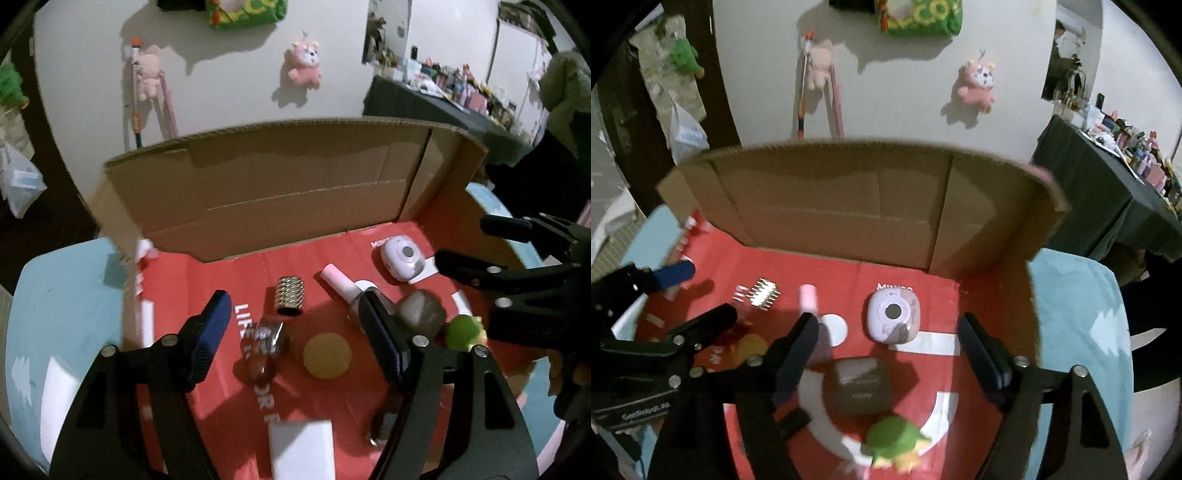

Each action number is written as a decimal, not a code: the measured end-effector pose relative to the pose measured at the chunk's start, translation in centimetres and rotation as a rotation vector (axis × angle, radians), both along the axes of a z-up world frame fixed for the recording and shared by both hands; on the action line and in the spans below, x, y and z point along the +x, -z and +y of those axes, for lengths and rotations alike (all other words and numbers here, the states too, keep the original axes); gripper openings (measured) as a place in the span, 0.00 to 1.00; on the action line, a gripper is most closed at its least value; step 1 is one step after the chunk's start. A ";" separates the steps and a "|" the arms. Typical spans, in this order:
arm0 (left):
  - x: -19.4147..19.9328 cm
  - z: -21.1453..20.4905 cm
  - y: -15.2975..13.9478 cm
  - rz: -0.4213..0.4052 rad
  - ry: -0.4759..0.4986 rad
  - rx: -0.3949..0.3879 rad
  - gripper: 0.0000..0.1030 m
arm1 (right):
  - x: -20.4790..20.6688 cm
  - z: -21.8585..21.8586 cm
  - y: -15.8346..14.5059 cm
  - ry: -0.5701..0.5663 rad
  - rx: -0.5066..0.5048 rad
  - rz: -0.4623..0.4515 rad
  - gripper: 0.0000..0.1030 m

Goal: Organize rigid objects
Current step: 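Lift both open tools out of the box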

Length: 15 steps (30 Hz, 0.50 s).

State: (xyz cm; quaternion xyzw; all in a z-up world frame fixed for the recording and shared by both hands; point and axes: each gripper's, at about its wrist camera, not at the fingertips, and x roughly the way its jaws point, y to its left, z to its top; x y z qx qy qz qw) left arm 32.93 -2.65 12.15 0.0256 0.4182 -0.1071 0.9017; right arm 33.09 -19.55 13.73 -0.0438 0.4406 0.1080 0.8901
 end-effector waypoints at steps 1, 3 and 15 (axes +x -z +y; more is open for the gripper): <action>-0.8 0.1 -0.5 -0.018 -0.003 -0.005 0.73 | -0.6 -0.4 -0.7 0.004 0.009 -0.015 0.81; -2.7 0.4 -1.4 -0.066 -0.017 -0.005 0.74 | -1.9 -0.7 -1.6 0.011 0.022 -0.044 0.86; -14.0 1.5 -3.3 -0.356 -0.086 -0.008 0.96 | -11.9 -1.9 -1.6 0.012 0.048 -0.215 1.00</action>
